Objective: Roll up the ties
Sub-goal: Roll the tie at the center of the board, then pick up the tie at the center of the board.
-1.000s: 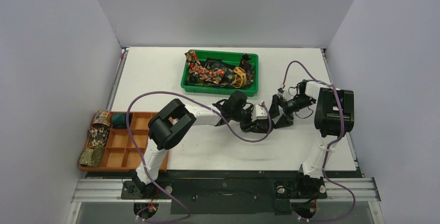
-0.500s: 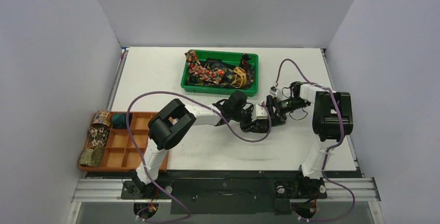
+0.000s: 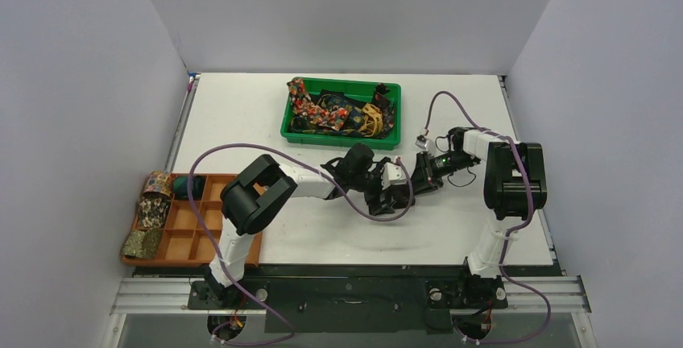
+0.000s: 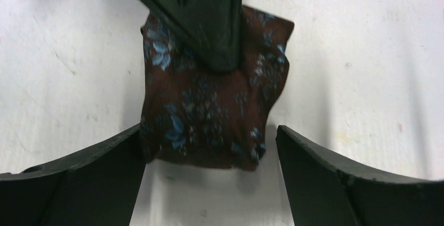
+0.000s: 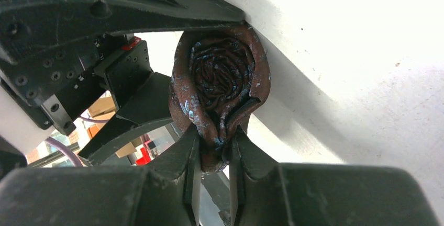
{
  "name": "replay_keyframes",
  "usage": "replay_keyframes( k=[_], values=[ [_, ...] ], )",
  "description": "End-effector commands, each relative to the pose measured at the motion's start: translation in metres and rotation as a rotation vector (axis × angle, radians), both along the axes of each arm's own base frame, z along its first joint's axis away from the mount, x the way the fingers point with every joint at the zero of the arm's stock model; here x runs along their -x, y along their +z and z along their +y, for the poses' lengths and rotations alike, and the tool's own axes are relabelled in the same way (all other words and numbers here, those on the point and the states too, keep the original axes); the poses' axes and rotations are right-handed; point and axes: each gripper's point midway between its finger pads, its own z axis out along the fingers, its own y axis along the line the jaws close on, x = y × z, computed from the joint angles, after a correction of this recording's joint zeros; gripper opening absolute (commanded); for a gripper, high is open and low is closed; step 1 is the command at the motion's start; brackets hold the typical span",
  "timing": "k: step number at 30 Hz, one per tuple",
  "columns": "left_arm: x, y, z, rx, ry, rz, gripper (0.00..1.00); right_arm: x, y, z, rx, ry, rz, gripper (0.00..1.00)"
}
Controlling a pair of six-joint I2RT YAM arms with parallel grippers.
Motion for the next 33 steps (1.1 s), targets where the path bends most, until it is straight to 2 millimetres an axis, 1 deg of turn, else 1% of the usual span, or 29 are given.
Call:
replay_keyframes(
  k=[1,2,3,4,7,8,9,10,11,12,13,14,17,18,19,20,21,22,23,24,25,26,27,28,29,30,31,32,33],
  values=[
    [-0.007,0.041,0.005,0.091,0.066,-0.042,0.91,0.0,-0.004,-0.009,0.074,0.05,-0.079,0.0],
    [-0.008,0.052,0.004,0.113,0.067,-0.061,0.98,0.0,-0.002,-0.009,0.073,0.05,-0.085,0.0],
    [-0.009,0.054,0.005,0.123,0.067,-0.071,0.99,0.001,0.0,-0.005,0.069,0.06,-0.089,0.0],
    [-0.009,0.058,0.005,0.129,0.066,-0.081,0.97,0.002,0.002,-0.002,0.066,0.072,-0.096,0.0],
    [-0.006,0.056,0.004,0.13,0.052,-0.082,0.97,0.004,0.008,0.006,0.045,0.082,-0.105,0.0],
    [-0.005,0.05,0.003,0.12,0.047,-0.076,0.97,0.005,0.01,0.009,0.04,0.091,-0.108,0.0],
    [-0.004,0.049,-0.001,0.12,0.033,-0.079,0.97,0.007,0.012,0.013,0.036,0.102,-0.111,0.0],
    [-0.001,0.039,-0.002,0.099,0.022,-0.062,0.97,0.008,0.013,0.016,0.033,0.107,-0.112,0.0],
    [0.002,0.039,-0.008,0.101,-0.007,-0.067,0.97,0.009,0.015,0.019,0.026,0.117,-0.114,0.0],
    [0.005,0.026,-0.009,0.075,-0.018,-0.044,0.97,0.01,0.015,0.022,0.023,0.122,-0.115,0.0],
    [0.005,0.028,-0.016,0.08,-0.027,-0.048,0.97,0.011,0.017,0.025,0.017,0.127,-0.117,0.0],
    [0.006,0.019,-0.017,0.063,-0.031,-0.032,0.97,0.011,0.018,0.026,0.014,0.127,-0.118,0.0],
    [0.003,0.015,-0.026,0.065,-0.026,-0.035,0.99,0.009,0.024,0.029,0.007,0.125,-0.13,0.0],
    [0.004,0.011,-0.026,0.056,-0.027,-0.026,0.97,0.008,0.026,0.029,0.007,0.122,-0.131,0.0],
    [0.003,0.012,-0.027,0.055,-0.03,-0.027,0.92,0.006,0.028,0.03,0.006,0.116,-0.135,0.0],
    [0.006,0.01,-0.026,0.043,-0.043,-0.012,0.83,0.005,0.03,0.03,0.006,0.114,-0.138,0.0],
    [0.009,0.011,-0.025,0.037,-0.059,-0.011,0.7,0.004,0.032,0.03,0.006,0.11,-0.143,0.0],
    [0.014,0.008,-0.021,0.017,-0.075,0.011,0.62,0.003,0.034,0.03,0.005,0.104,-0.144,0.0],
    [0.015,0.01,-0.02,0.014,-0.084,0.008,0.47,0.001,0.036,0.031,0.003,0.102,-0.152,0.0],
    [0.02,0.007,-0.014,0.0,-0.09,0.023,0.4,0.0,0.038,0.031,0.004,0.097,-0.152,0.0],
    [0.021,0.013,-0.013,0.007,-0.092,0.017,0.26,-0.001,0.04,0.032,0.003,0.096,-0.16,0.0],
    [0.024,0.01,-0.008,-0.004,-0.089,0.023,0.2,-0.002,0.042,0.032,0.004,0.09,-0.16,0.0],
    [0.025,0.016,-0.007,-0.002,-0.087,0.018,0.12,-0.003,0.044,0.032,0.004,0.088,-0.165,0.0],
    [0.025,0.016,-0.004,-0.009,-0.081,0.02,0.11,-0.004,0.046,0.032,0.007,0.082,-0.17,0.0],
    [0.025,0.024,-0.002,-0.003,-0.073,0.019,0.18,-0.005,0.048,0.032,0.008,0.079,-0.172,0.0],
    [0.024,0.027,0.001,-0.004,-0.05,0.033,0.3,-0.006,0.052,0.031,0.011,0.07,-0.181,0.0],
    [0.018,0.042,0.001,0.018,-0.021,0.016,0.57,-0.008,0.054,0.031,0.013,0.064,-0.185,0.0],
    [0.015,0.047,0.006,0.024,0.027,0.044,0.77,-0.011,0.062,0.031,0.013,0.05,-0.197,0.0],
    [0.003,0.066,0.012,0.052,0.078,0.026,0.97,-0.013,0.066,0.03,0.012,0.043,-0.205,0.0]
  ],
)
